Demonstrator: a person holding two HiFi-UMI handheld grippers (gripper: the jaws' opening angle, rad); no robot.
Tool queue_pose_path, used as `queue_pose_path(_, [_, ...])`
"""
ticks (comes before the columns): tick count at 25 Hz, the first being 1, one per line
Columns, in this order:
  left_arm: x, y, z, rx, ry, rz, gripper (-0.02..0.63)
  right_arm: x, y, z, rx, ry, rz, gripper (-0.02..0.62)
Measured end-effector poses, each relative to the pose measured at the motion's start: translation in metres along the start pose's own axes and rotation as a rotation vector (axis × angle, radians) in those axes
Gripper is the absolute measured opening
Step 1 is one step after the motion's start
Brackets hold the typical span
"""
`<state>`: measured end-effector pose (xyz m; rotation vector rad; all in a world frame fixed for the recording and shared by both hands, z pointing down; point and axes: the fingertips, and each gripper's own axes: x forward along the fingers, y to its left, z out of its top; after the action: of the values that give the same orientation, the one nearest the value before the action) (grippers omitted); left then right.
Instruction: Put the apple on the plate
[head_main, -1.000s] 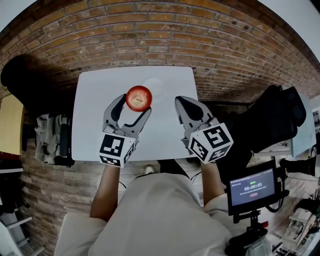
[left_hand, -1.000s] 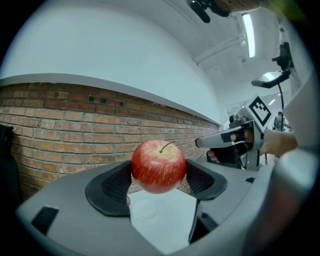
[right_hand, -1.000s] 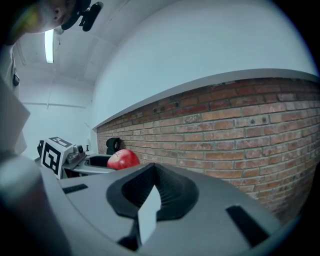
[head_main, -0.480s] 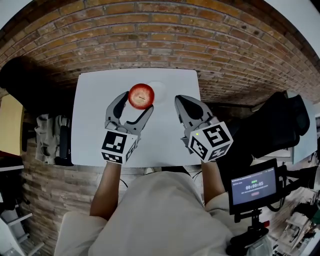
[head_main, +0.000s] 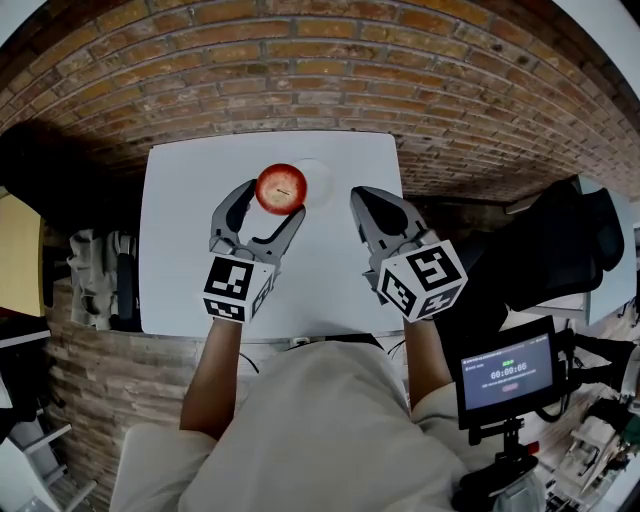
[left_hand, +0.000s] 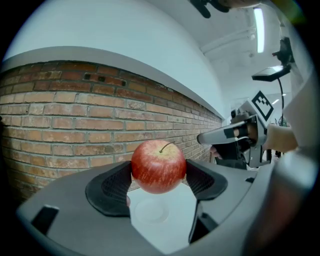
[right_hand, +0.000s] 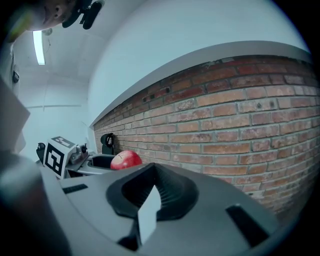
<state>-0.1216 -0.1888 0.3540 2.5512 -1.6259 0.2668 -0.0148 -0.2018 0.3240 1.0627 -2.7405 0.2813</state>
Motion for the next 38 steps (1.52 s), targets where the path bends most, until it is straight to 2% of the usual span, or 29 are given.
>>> queue_pose_path(22, [0.076, 0.02, -0.045, -0.035, 0.094, -0.036, 0.348, 0.039, -0.059, -0.031, 0.051, 0.074, -0.052, 0.003])
queue_pose_path(38, [0.125, 0.032, -0.096, -0.06, 0.168, -0.079, 0.348, 0.06, -0.085, -0.058, 0.098, 0.127, -0.084, 0.003])
